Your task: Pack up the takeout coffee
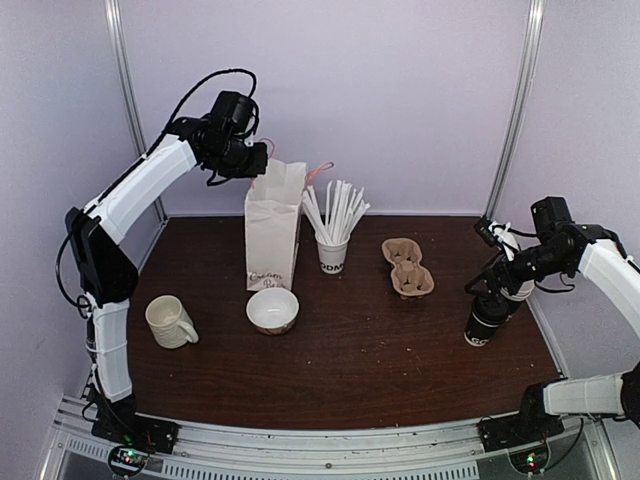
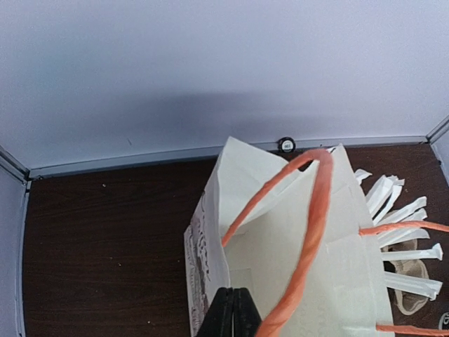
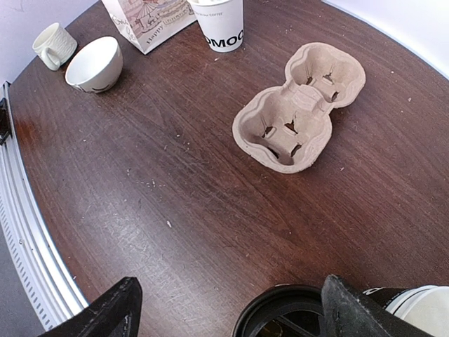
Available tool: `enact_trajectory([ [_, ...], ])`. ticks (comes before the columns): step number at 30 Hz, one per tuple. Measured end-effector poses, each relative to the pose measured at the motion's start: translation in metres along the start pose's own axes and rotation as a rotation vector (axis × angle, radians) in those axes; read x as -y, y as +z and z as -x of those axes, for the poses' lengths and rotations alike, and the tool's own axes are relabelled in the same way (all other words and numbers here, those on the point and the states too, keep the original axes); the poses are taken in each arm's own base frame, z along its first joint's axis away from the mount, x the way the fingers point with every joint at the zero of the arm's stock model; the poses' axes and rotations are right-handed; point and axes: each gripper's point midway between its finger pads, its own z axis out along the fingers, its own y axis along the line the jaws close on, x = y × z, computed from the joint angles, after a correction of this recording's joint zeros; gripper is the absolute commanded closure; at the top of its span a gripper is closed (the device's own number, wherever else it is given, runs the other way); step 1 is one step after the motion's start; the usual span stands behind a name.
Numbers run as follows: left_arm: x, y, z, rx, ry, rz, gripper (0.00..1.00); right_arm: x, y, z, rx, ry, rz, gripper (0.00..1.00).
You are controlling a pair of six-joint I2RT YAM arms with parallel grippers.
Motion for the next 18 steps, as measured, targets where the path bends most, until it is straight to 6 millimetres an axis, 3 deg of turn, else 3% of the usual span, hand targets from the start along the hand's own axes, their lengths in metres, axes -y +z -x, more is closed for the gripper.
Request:
enact_trajectory([
  [4, 0.010, -0.026, 0.020, 0.064, -0.003, -0.075, 1.00, 0.000, 0.000, 0.000, 0.000, 0.000, -0.001, 0.07],
  [12, 0.032, -0.139, 0.082, 0.302, -0.021, -0.294, 1.00, 0.001, 0.000, 0.000, 0.001, -0.002, -0.003, 0.08],
  [15, 0.052, -0.173, 0.085, 0.335, -0.001, -0.382, 1.00, 0.001, 0.000, 0.001, 0.003, -0.003, -0.005, 0.08],
  [18, 0.083, -0.198, 0.074, 0.332, 0.045, -0.470, 1.00, 0.002, 0.001, 0.001, 0.004, -0.003, -0.005, 0.08],
])
